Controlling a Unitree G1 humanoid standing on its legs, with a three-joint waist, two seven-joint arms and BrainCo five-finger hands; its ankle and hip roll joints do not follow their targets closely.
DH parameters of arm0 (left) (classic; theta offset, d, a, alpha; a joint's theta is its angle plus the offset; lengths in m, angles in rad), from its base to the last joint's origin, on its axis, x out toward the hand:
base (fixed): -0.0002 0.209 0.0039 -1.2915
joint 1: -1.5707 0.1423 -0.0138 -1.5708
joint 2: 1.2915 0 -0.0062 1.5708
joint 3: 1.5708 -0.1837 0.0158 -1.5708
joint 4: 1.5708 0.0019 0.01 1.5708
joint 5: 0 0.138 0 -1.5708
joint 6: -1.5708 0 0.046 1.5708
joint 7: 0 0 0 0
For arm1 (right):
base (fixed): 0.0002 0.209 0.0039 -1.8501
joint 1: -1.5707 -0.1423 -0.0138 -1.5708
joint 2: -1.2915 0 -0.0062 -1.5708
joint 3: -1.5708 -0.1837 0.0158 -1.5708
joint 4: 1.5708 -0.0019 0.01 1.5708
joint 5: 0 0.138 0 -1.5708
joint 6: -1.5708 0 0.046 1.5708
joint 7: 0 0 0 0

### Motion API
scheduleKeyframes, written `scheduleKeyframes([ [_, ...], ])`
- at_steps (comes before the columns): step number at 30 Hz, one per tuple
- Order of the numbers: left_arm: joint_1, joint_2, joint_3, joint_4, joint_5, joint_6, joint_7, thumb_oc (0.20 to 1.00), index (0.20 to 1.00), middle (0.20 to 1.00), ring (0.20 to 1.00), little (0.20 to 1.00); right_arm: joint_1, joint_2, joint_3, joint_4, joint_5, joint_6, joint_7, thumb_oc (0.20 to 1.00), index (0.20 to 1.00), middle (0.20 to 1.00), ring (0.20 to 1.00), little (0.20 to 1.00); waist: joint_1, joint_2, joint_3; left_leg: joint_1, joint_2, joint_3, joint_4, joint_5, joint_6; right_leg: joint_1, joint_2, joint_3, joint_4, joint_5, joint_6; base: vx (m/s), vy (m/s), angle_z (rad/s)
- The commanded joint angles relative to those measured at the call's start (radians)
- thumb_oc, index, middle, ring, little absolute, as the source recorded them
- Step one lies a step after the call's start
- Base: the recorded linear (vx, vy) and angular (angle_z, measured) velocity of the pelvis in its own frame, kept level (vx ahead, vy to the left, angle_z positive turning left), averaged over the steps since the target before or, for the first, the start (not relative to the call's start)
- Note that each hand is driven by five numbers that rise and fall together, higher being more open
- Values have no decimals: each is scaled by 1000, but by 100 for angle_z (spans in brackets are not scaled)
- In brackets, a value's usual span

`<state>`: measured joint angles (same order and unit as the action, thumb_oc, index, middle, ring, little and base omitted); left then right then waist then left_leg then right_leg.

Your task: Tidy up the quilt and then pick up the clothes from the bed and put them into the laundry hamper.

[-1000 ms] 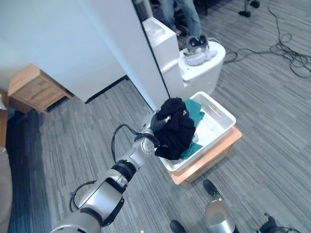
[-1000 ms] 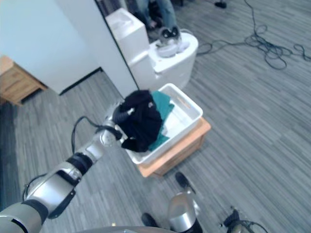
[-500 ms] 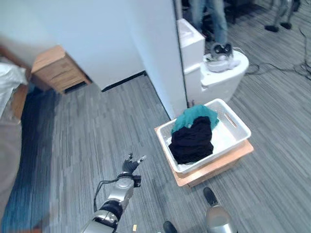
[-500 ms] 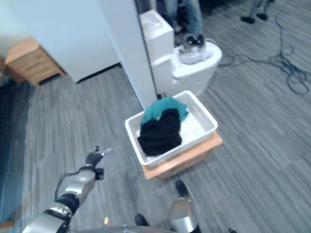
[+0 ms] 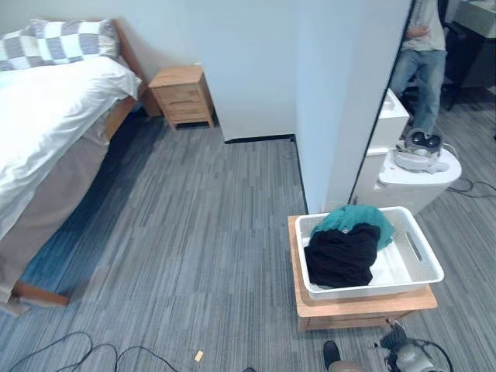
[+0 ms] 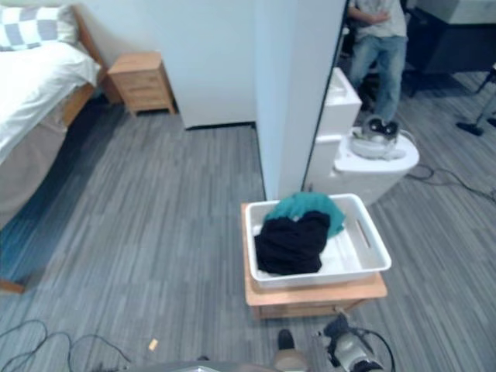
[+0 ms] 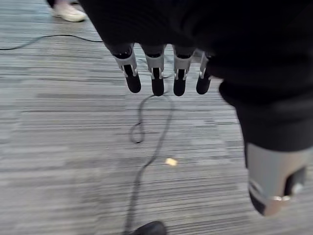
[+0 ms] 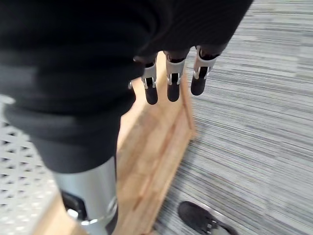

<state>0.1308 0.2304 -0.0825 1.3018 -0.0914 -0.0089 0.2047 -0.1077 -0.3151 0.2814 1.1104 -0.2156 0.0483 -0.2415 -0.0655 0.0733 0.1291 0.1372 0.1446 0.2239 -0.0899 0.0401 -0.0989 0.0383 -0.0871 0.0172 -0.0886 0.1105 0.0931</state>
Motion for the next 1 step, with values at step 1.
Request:
scheduleKeyframes([
  [1, -85, 8, -13, 30, 59, 5, 11, 1000, 1000, 1000, 1000, 1000, -44, 20, 9, 27, 47, -10, -17, 1000, 1000, 1000, 1000, 1000, -5, -50, 8, -32, 20, -8, 3, -28, -35, 50, -16, -8, 1, -166, 27, -14, 27, 12],
])
